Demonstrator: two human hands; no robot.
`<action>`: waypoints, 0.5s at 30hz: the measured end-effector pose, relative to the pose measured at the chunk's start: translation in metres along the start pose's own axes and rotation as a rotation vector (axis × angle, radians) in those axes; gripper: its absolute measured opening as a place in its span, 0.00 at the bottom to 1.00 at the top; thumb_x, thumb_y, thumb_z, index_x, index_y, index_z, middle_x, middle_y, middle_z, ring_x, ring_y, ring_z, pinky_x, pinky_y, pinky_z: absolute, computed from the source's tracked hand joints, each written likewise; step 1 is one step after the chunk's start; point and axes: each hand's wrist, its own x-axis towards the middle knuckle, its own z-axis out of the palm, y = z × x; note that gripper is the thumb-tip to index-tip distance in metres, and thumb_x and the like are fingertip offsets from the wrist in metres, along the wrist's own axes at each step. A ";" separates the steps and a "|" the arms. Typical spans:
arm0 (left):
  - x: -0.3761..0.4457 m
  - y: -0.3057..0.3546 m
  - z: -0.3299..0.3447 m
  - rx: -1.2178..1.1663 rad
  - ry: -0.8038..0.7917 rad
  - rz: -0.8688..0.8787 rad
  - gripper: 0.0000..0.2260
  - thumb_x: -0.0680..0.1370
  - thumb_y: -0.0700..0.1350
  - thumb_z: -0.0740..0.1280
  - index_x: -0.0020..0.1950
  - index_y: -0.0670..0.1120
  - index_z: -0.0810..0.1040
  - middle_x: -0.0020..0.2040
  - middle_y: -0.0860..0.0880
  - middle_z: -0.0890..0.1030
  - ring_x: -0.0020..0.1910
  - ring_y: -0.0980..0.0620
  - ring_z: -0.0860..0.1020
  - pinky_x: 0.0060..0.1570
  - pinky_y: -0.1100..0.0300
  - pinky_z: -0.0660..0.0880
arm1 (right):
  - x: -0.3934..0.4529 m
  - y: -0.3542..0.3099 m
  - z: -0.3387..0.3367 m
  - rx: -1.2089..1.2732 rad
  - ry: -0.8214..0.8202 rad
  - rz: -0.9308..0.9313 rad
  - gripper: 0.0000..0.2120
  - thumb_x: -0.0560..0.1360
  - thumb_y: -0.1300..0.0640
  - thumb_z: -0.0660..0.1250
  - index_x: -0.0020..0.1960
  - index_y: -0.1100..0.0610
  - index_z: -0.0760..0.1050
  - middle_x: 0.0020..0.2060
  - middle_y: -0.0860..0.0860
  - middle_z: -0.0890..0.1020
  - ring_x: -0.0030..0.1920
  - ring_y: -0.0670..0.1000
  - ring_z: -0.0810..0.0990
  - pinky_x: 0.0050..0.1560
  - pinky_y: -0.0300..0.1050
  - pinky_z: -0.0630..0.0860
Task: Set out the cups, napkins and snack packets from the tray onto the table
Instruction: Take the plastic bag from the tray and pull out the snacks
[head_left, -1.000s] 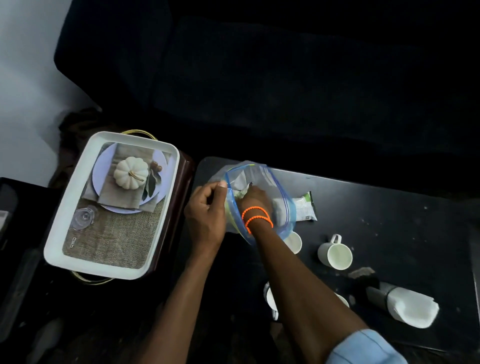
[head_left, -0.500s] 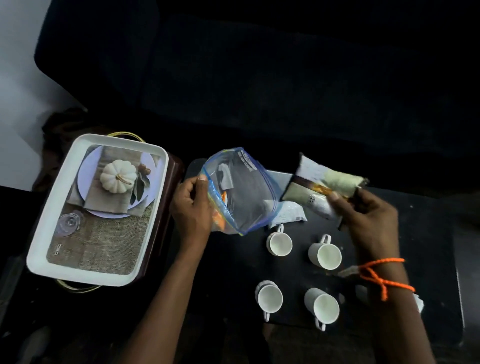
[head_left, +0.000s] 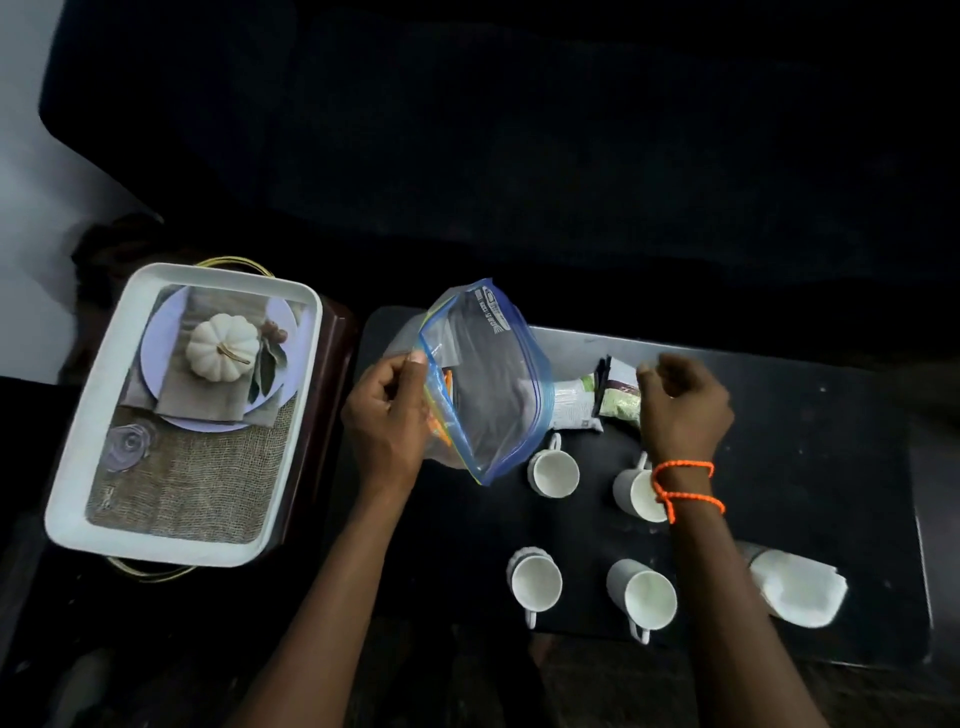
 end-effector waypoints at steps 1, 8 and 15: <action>-0.001 -0.001 -0.001 -0.006 0.004 0.000 0.08 0.81 0.51 0.70 0.42 0.57 0.83 0.38 0.52 0.81 0.31 0.62 0.77 0.34 0.65 0.76 | -0.014 -0.021 0.002 0.112 0.017 -0.087 0.07 0.75 0.59 0.73 0.52 0.60 0.84 0.43 0.53 0.86 0.45 0.55 0.85 0.46 0.29 0.74; -0.006 -0.004 -0.003 0.004 0.017 0.050 0.10 0.77 0.56 0.70 0.37 0.57 0.82 0.35 0.50 0.79 0.33 0.56 0.76 0.37 0.56 0.74 | -0.079 -0.085 0.091 -0.036 -0.684 -0.220 0.10 0.75 0.56 0.71 0.50 0.62 0.83 0.44 0.59 0.87 0.47 0.59 0.86 0.53 0.50 0.81; -0.012 -0.010 -0.009 0.015 0.032 0.046 0.09 0.76 0.57 0.71 0.38 0.57 0.84 0.39 0.52 0.83 0.37 0.54 0.80 0.42 0.48 0.79 | -0.086 -0.047 0.162 -0.317 -0.869 0.125 0.19 0.80 0.45 0.64 0.51 0.61 0.80 0.37 0.52 0.80 0.48 0.57 0.78 0.44 0.44 0.69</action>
